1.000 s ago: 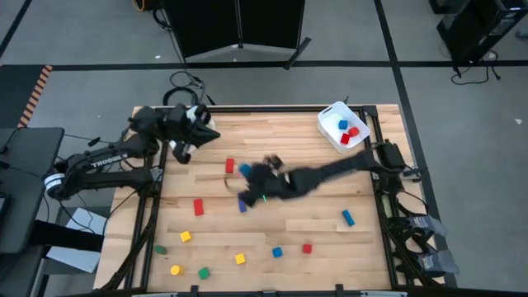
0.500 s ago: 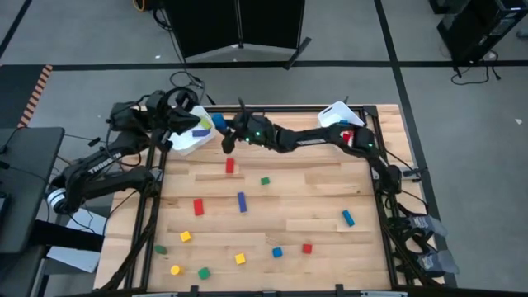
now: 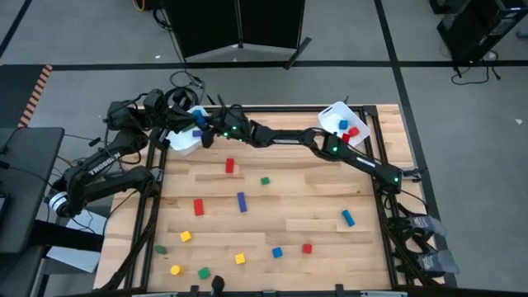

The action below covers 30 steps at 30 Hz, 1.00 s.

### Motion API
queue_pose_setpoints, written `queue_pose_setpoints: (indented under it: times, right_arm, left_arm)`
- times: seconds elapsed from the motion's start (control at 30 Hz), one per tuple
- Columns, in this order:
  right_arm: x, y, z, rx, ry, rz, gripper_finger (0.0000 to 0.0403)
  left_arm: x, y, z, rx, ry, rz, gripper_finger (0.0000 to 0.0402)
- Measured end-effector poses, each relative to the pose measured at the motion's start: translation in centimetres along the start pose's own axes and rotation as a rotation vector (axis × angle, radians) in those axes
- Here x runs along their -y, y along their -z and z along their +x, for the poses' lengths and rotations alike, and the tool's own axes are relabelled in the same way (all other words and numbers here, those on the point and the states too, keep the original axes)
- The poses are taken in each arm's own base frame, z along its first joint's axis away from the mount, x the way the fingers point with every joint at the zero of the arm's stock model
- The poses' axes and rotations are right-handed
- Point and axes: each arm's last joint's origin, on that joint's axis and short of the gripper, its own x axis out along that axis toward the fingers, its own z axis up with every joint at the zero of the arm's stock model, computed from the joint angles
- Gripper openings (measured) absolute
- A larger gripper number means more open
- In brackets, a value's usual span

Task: Sort blocks by size
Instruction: Put the large blue block into the left white bin, then put the small green block into the right white bin

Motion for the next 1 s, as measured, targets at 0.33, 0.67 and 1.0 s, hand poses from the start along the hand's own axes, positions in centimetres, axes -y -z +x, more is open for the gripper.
queue_pose_setpoints:
  times: [0.33,0.67,1.0]
  right_arm:
    - [1.5,0.4,0.5,-0.005,0.004,0.013,0.0302]
    - [-1.3,-0.2,0.1,0.136,-0.017,-0.112,0.0338]
    - [-3.9,-1.1,-8.8,0.152,-0.023,-0.224,0.0218]
  left_arm:
    - [0.0,0.0,-0.1,-0.015,0.011,0.0,0.001]
    - [-0.4,0.3,-0.3,-0.033,-0.02,-0.035,0.001]
    - [-1.5,1.7,-0.6,-0.122,-0.099,-0.106,0.001]
